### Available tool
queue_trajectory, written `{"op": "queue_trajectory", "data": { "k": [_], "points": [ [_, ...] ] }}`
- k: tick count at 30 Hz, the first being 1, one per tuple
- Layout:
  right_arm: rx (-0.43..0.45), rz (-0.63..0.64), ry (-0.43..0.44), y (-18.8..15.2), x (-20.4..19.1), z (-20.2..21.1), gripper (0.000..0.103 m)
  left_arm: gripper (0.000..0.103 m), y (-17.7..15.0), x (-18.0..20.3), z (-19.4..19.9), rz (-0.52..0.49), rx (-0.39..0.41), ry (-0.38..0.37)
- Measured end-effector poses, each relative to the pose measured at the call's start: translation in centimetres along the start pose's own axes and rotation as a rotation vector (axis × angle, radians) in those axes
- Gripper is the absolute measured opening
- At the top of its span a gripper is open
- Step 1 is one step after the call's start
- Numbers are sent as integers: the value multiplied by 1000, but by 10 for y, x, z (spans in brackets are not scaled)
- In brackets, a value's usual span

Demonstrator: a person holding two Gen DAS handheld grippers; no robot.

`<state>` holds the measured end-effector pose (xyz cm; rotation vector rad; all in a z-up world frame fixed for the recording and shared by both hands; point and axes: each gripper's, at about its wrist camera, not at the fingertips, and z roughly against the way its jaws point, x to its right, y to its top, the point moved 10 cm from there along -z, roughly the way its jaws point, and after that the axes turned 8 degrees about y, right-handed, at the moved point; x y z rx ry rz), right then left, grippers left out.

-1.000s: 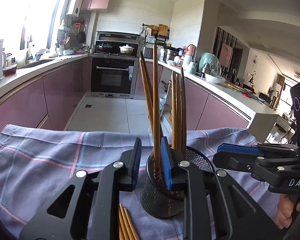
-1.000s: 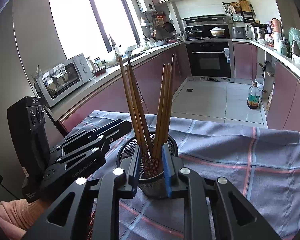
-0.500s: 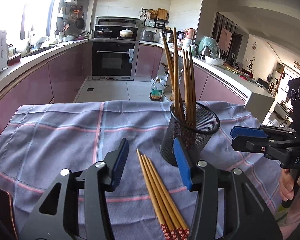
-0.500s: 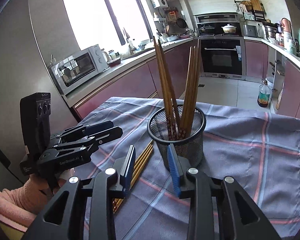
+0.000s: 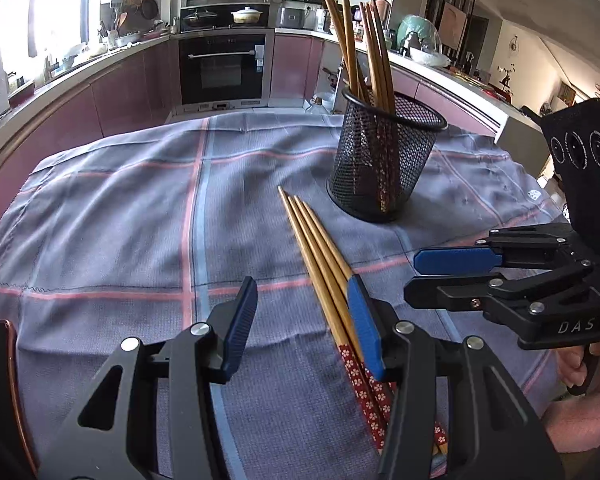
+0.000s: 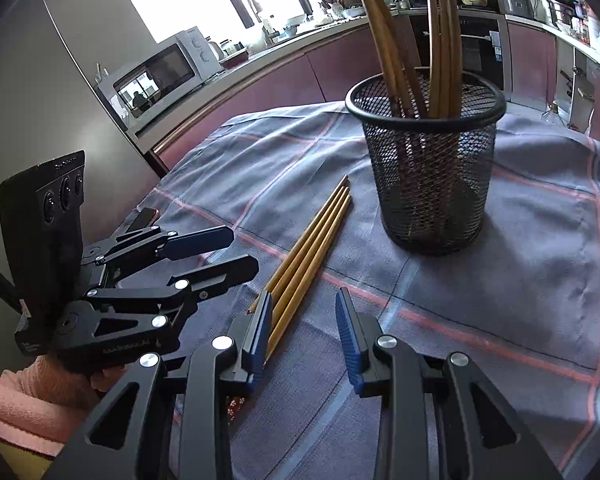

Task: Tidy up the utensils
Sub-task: 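Move the right gripper to the pile and close on a chopstick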

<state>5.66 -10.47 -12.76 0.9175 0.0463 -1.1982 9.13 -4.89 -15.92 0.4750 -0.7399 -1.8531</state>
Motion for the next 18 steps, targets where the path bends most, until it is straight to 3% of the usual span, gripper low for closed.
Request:
{"op": "queue_trajectory", "data": {
  "k": [12,18],
  "points": [
    [-49,-27,-32,-5,-3,-31,29,46,-12,1,-15,-6,-79,23],
    [-58,-20,-66,-5,1,-32,19,46,-9,2,-16,-6,-85,14]
  ]
}}
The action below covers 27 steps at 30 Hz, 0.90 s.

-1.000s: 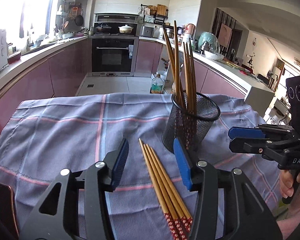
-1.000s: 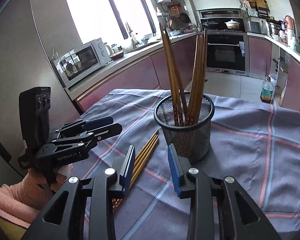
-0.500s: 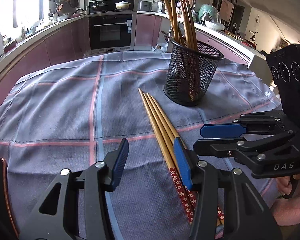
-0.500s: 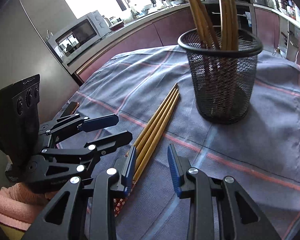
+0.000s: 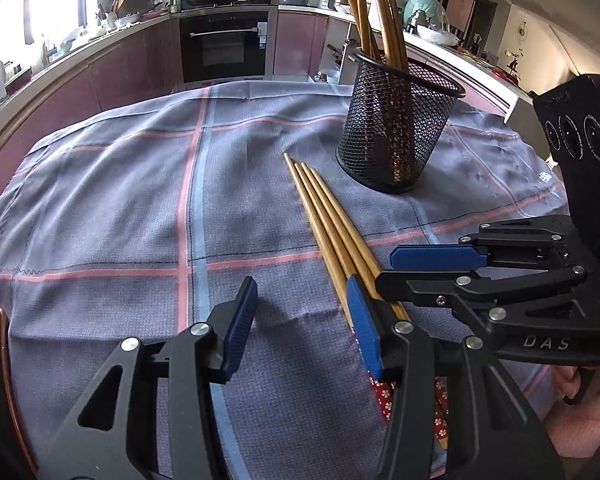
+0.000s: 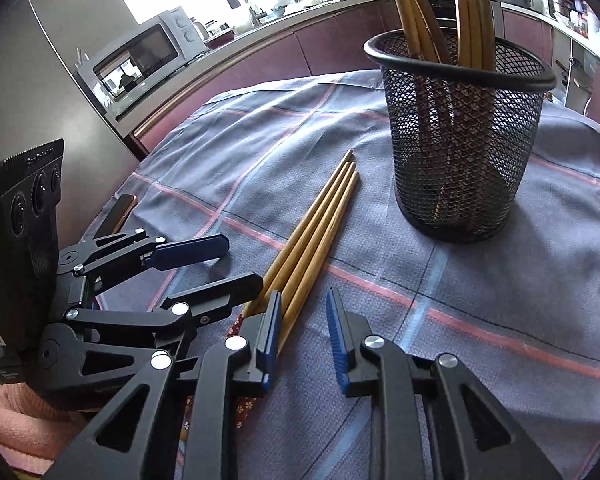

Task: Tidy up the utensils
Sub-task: 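Move the right gripper to the pile and close on a chopstick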

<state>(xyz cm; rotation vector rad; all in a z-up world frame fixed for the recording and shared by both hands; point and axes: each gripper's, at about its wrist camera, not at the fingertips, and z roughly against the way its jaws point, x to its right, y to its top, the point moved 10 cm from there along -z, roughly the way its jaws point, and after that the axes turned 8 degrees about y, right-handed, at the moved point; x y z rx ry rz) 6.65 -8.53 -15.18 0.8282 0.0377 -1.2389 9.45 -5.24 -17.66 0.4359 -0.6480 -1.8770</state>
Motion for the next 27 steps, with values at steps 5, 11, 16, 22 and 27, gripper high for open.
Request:
{"op": "queue_trajectory", "data": {
  "k": [5,11,16,22,27],
  "points": [
    [-4,-3,-10,-1,4,3,17,46,3,1,-2,-3,-4,-8],
    [-6,-6,-38,0,10,7,17,44,11,2,-9,-14,-16,-15],
    [-8,-7,-44,3,12,6,17,43,19,3,-17,-29,-27,-12],
    [-6,-9,-45,4,12,6,18,41,22,4,-22,-51,-39,-14],
    [-3,-10,-55,7,14,5,18,28,26,2,-25,-43,-60,-23]
  ]
}}
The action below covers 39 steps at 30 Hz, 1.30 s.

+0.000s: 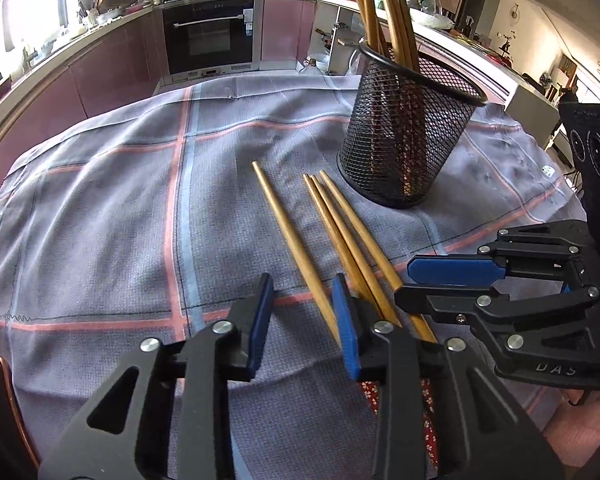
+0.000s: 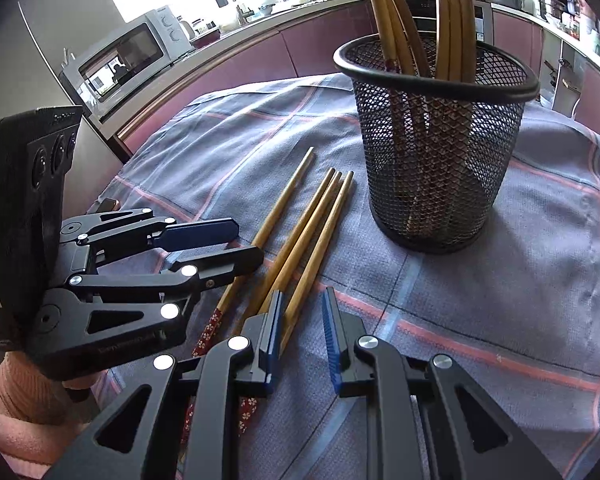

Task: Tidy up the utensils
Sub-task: 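Move the right gripper to the pile and close on a chopstick, then lift the chopstick upright with the right gripper over the mesh cup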

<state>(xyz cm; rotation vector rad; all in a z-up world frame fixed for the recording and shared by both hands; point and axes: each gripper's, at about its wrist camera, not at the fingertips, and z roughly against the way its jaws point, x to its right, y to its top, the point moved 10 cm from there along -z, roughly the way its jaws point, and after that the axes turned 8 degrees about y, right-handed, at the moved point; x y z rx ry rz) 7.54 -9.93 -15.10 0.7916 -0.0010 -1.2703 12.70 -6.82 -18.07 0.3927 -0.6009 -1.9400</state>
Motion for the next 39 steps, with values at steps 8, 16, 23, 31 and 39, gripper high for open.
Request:
{"op": "queue_trajectory", "data": {
  "k": [8,16,23,31,39],
  "points": [
    [-3,13,-25,9,2,-4,18,29,17,-4,-13,5,-34,2],
    [-6,17,-44,16,8,-8,16,14,21,-5,-16,22,-52,10],
    [-21,22,-48,13,11,-4,11,10,8,-5,-9,57,-60,1],
    [-26,41,-65,19,10,-10,11,13,6,1,-9,25,-67,25],
    [4,-11,2,19,12,-4,6,8,6,-8,-3,121,-60,-3]
  ]
}}
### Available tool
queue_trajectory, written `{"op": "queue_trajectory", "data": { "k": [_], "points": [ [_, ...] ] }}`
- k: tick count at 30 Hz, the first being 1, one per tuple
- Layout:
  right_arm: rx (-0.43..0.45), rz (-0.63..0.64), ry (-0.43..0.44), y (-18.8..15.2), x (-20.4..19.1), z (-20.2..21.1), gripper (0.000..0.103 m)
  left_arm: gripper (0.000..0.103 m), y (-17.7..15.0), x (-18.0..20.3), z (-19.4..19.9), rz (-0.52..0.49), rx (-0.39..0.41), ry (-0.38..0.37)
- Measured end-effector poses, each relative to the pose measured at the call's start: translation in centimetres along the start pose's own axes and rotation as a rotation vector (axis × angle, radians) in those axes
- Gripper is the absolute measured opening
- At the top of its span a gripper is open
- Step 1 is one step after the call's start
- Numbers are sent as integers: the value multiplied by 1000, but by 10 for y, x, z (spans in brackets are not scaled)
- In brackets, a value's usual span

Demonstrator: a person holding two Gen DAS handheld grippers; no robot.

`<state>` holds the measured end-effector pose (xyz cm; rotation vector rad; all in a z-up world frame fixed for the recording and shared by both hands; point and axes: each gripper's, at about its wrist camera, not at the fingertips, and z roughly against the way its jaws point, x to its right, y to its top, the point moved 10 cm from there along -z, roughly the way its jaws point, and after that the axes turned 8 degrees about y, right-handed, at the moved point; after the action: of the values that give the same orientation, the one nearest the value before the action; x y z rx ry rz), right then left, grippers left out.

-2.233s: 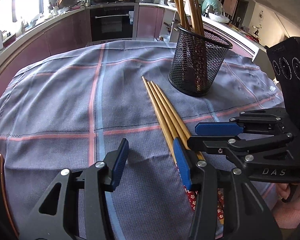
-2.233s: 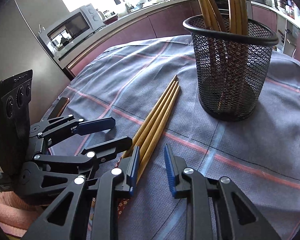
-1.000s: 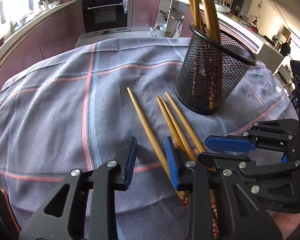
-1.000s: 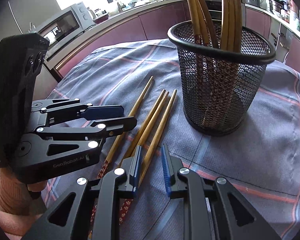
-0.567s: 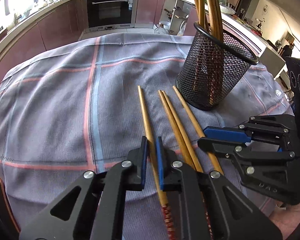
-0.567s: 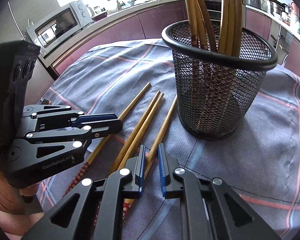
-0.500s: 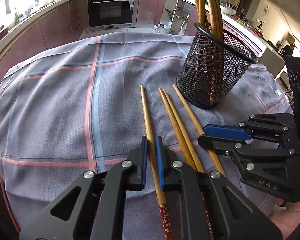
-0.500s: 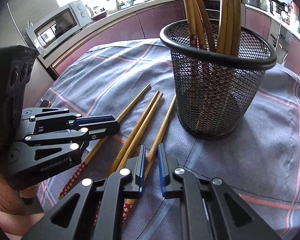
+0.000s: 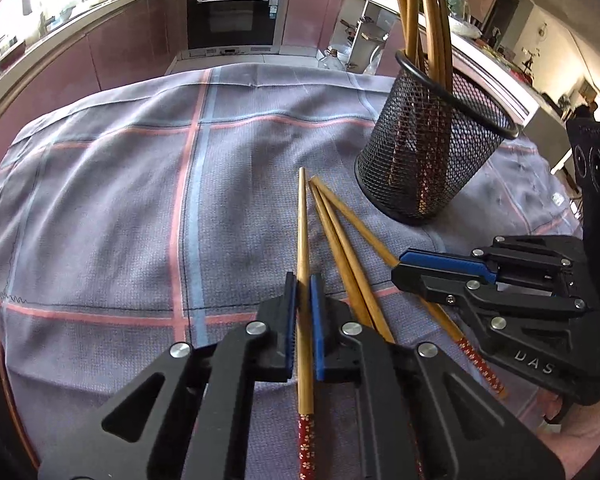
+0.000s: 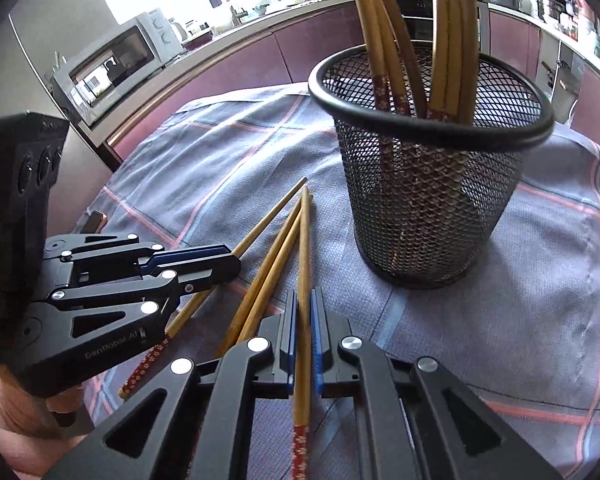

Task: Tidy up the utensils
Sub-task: 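Lift the chopstick upright with the right gripper over the mesh cup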

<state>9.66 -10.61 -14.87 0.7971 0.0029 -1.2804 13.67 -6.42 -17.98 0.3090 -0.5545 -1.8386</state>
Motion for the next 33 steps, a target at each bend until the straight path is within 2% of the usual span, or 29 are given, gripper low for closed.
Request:
{"op": "queue_trajectory", "data": {
  "k": [7,15,33],
  "points": [
    [57,-30,109,4,-9,19,6,7,6,-2,30,77,54,-96],
    [106,-19,164,8,-18,36,6,7,4,7,50,112,84,-168],
    [227,29,158,22,-30,81,6,7,19,27,100,115,214,-277]
  ]
}}
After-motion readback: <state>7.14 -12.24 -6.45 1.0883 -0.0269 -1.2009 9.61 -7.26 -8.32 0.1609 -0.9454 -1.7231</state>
